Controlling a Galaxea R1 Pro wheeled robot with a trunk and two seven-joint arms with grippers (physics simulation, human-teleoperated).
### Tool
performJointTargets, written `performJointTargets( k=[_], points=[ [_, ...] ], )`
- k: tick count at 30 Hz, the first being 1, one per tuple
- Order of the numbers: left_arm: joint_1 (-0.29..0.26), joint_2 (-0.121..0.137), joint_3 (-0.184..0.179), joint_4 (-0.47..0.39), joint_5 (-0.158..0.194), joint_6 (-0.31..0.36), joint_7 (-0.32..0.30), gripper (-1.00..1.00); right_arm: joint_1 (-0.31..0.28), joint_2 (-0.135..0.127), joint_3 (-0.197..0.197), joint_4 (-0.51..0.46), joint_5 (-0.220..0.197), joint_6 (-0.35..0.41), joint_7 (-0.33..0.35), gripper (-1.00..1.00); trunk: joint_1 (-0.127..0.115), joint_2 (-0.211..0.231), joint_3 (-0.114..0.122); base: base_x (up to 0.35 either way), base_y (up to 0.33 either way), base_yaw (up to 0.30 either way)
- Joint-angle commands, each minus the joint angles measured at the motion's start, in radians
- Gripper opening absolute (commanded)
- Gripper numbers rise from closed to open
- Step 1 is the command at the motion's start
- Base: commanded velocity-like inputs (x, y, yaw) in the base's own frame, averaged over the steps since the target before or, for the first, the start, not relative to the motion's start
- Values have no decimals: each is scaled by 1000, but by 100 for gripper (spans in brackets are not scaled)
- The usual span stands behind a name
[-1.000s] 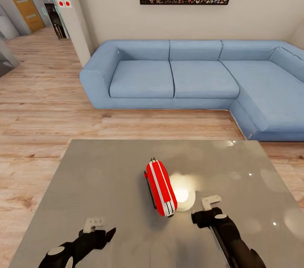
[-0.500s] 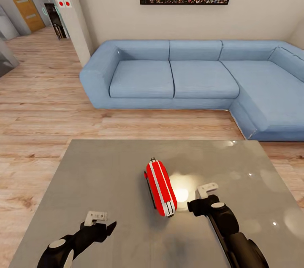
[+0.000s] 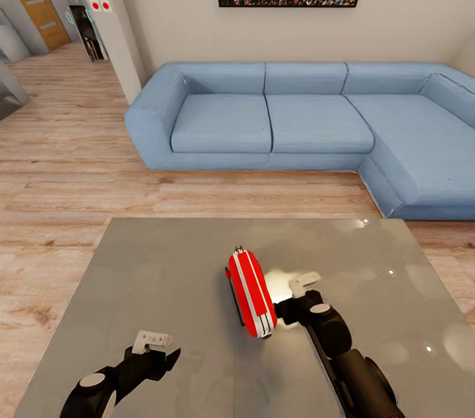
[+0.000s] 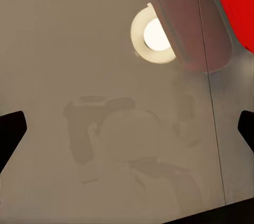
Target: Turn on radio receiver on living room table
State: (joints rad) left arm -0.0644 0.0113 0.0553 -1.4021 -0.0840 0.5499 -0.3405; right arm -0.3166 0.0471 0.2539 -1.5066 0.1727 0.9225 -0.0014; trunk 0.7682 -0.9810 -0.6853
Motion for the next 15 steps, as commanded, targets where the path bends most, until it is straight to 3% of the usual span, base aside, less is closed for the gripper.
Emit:
performJointTargets(
  k=[1,4,5,6,9,15],
  points=[
    [0,0,0,0,0,0,0,100,-1,5,2,0,5,0,0,100,0,0,0,0,0,0],
    [0,0,0,0,0,-1,0,100,-5,44,7,0,42,0,-1,100,0,0,0,0,0,0],
    [0,0,0,0,0,-1,0,100,-6,84,10,2,95,0,-1,100,0,0,0,0,0,0],
    [0,-1,0,0,0,-1,0,100,-7,101,10,3,123,-1,1,100,0,0,0,0,0,0],
    [0,-2,0,0,0,-1,0,100,-7,120,12,4,164,0,4,100,0,0,0,0,0,0],
    [0,-2,0,0,1,-1,0,100,-7,127,28,5,190,1,7,100,0,0,0,0,0,0]
  ],
)
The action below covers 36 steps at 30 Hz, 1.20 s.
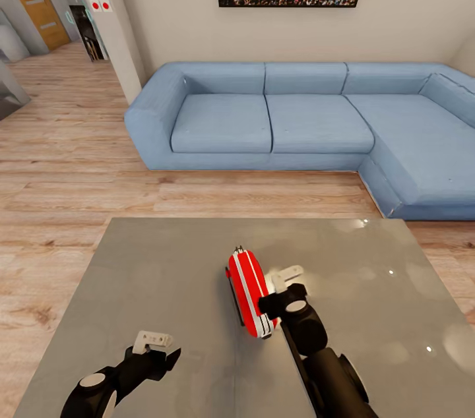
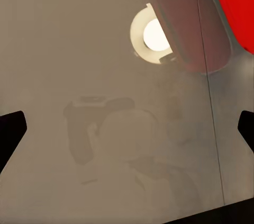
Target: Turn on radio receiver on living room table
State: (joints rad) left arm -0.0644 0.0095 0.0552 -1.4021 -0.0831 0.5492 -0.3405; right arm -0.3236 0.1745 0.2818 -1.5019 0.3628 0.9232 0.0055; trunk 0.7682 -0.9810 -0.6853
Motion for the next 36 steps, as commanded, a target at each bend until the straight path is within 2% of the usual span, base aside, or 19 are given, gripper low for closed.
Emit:
performJointTargets(
  k=[1,15,36],
  points=[
    [0,0,0,0,0,0,0,100,0,0,6,0,3,0,0,100,0,0,0,0,0,0],
    [0,0,0,0,0,0,0,100,0,0,19,-3,9,0,41,100,0,0,0,0,0,0],
    [0,0,0,0,3,0,0,100,0,0,19,-1,7,-6,44,100,0,0,0,0,0,0]
  ],
)
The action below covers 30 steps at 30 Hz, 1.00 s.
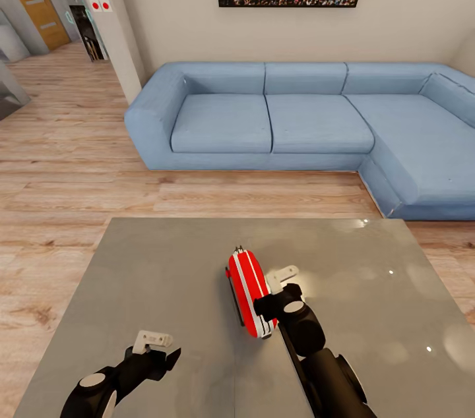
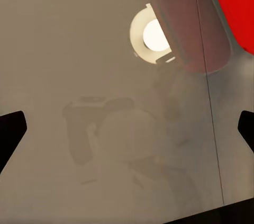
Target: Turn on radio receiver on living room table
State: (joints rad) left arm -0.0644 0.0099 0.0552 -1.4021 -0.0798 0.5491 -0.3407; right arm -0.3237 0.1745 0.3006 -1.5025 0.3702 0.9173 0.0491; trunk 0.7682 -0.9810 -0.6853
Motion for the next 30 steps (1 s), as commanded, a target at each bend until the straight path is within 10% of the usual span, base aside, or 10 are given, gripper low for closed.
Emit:
performJointTargets(
  k=[1,12,30],
  points=[
    [0,0,0,0,0,0,0,100,-1,0,0,0,0,-1,0,100,0,0,0,0,0,0],
    [0,1,0,0,2,0,0,100,-116,0,-1,12,-12,8,50,100,0,0,0,0,0,0],
    [0,1,0,0,3,0,0,100,-134,0,0,43,-16,9,98,100,0,0,0,0,0,0]
  ],
)
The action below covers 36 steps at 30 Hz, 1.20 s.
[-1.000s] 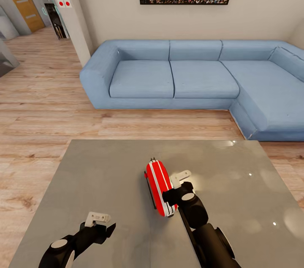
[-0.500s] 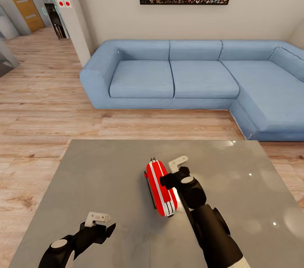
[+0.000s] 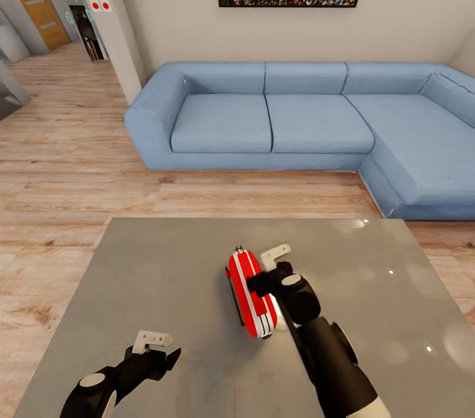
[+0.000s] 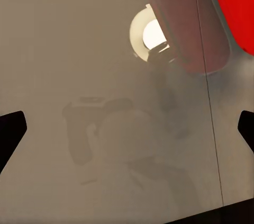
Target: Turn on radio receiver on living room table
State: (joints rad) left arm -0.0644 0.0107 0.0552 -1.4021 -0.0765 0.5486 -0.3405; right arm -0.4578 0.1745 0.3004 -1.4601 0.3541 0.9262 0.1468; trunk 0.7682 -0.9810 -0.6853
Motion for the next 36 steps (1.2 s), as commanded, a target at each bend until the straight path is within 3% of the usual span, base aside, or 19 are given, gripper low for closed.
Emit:
performJointTargets(
  k=[1,6,13,21,33,36],
  points=[
    [0,0,0,0,0,0,0,100,-5,0,0,17,0,0,0,100,0,0,0,0,0,0],
    [0,0,0,0,0,-1,0,100,-46,0,0,104,-14,-10,0,100,0,0,0,0,0,0],
    [0,0,0,0,0,-1,0,100,-94,0,-2,174,-74,-15,-3,100,0,0,0,0,0,0],
    [0,0,0,0,1,-21,0,100,-137,0,-5,199,-81,-15,-5,100,0,0,0,0,0,0],
    [0,0,0,1,2,-24,0,100,-227,0,-38,374,-86,-54,-6,100,0,0,0,0,0,0],
    [0,0,0,6,2,-25,0,100,-245,0,-45,412,-133,-60,-6,100,0,0,0,0,0,0]
  ],
)
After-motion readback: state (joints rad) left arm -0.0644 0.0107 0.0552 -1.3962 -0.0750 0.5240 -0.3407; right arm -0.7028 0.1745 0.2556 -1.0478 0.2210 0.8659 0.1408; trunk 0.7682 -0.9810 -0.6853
